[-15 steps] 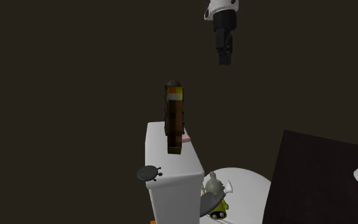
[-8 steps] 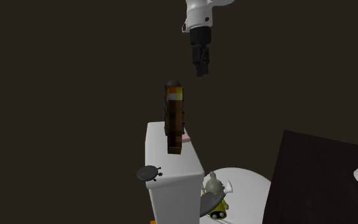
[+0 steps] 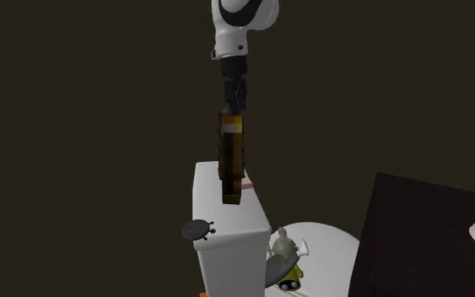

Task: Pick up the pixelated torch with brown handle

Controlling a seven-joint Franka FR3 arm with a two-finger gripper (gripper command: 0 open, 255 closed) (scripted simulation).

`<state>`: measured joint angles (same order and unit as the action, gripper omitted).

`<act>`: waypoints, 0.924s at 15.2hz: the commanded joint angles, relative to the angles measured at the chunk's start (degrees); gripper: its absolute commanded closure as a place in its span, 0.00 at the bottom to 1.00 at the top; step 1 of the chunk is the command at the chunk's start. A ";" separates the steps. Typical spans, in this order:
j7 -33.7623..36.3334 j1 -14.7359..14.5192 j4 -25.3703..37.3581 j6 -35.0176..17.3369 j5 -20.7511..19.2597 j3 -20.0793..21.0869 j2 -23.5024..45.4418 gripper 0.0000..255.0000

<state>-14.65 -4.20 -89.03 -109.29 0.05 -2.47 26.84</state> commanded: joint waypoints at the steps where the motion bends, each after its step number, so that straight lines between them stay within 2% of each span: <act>1: -0.09 -0.26 1.90 -0.26 -0.22 0.17 2.09 0.00; 9: -0.06 -0.24 -0.31 -4.38 -0.17 0.20 3.99 0.00; 10: -0.05 -0.25 -0.23 -4.30 -0.17 0.20 3.98 1.00; 14: -0.02 -0.27 -0.12 -4.23 -0.17 0.22 4.03 1.00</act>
<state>-14.67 -4.46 -89.14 -113.52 -0.12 -2.27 30.77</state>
